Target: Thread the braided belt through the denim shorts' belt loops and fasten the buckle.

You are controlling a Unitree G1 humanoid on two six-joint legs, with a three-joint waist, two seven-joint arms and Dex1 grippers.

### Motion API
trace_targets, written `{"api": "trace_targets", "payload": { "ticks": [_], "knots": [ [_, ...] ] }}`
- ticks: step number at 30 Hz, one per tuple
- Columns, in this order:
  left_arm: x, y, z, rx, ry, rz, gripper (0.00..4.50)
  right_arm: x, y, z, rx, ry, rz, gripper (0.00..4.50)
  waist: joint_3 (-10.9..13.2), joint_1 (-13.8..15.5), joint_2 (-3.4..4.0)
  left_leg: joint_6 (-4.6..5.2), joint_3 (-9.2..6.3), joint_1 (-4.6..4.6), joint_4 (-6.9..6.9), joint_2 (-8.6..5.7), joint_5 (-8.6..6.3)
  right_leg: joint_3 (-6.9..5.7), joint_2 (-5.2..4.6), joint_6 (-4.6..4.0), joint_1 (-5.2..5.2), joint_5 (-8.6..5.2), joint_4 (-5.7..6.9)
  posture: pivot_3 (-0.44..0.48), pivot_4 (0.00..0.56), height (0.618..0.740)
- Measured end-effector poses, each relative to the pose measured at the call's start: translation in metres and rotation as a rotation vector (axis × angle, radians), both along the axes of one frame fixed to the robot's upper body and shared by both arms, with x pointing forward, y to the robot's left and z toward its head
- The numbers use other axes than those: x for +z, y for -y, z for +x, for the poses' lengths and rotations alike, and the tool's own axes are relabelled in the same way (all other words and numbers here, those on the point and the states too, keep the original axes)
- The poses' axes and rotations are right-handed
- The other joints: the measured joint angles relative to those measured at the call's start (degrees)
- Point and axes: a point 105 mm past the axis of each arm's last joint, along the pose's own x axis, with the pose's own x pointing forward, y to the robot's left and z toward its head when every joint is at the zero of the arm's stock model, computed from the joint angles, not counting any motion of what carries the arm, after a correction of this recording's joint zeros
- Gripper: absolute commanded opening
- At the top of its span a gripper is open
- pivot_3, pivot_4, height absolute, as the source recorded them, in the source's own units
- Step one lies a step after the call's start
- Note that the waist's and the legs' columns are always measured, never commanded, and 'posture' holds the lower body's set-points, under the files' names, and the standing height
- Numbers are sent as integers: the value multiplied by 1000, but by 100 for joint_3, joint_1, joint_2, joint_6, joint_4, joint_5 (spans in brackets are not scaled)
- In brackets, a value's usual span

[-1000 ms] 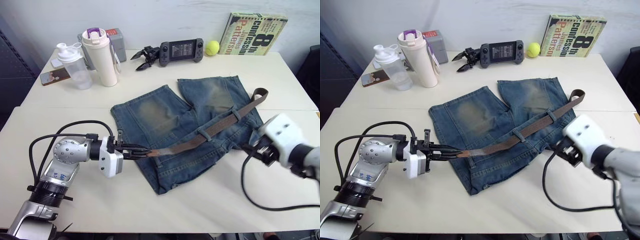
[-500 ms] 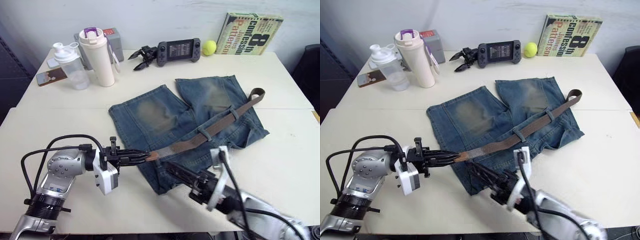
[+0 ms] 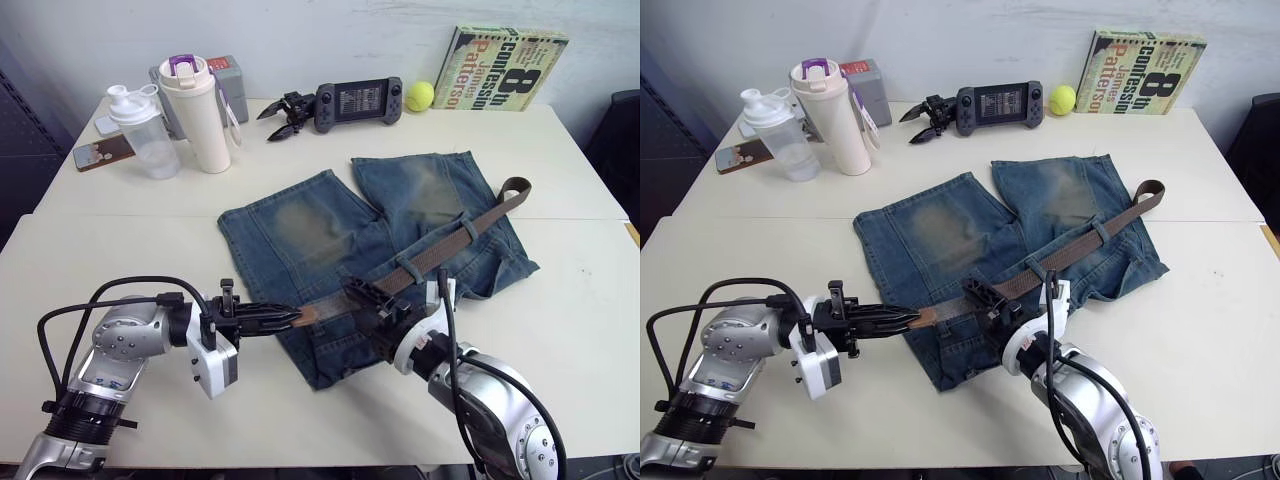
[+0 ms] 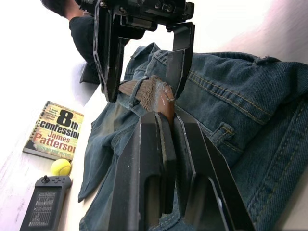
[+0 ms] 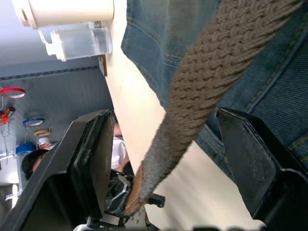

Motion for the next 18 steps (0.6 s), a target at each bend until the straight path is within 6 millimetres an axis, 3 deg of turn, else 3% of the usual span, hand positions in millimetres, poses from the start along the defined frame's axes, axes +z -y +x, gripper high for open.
{"api": "trace_targets", "payload": {
  "ticks": [5, 6, 9, 15, 16, 18],
  "knots": [
    [0, 1, 0, -6, 3, 0, 0, 0, 5, 4, -15, 12, -7, 322, 0, 12, 0, -1, 0, 0, 0, 0, 1, 0, 0, 0, 0, 0, 0, 0, 150, 739],
    [1, 1, 1, -6, 5, 1, 0, 1, 6, 5, -14, 21, -8, 50, 0, 15, 0, -1, 1, 0, 0, 0, 1, 1, 0, 0, 0, 0, 0, 0, 150, 739],
    [1, 1, 2, -2, 8, -4, 0, 2, 6, 7, -10, 34, -4, 50, 0, 28, 1, -1, 1, 0, -2, 0, 1, 1, 0, 0, -1, 0, -1, 0, 150, 739],
    [2, 0, 7, 32, -46, -20, 2468, 5, 12, 15, 25, 122, -54, 0, 2, 64, 3, -1, 3, 1, -3, 0, 1, 2, 0, 0, -1, 0, -2, 0, 150, 739],
    [3, -1, 7, 34, -51, -14, 2767, 4, 13, 15, 34, 138, -68, 0, 2, 66, 3, -1, 3, 1, -3, 0, 1, 2, 0, 0, -1, 0, -2, 0, 150, 739],
    [1, -6, 3, 60, -132, -16, 2767, 7, 17, 15, 63, 239, -131, 0, 3, 62, 6, -1, 6, 2, -13, 0, 1, 6, 0, 0, -1, 0, -8, 0, 150, 739]
  ]
}}
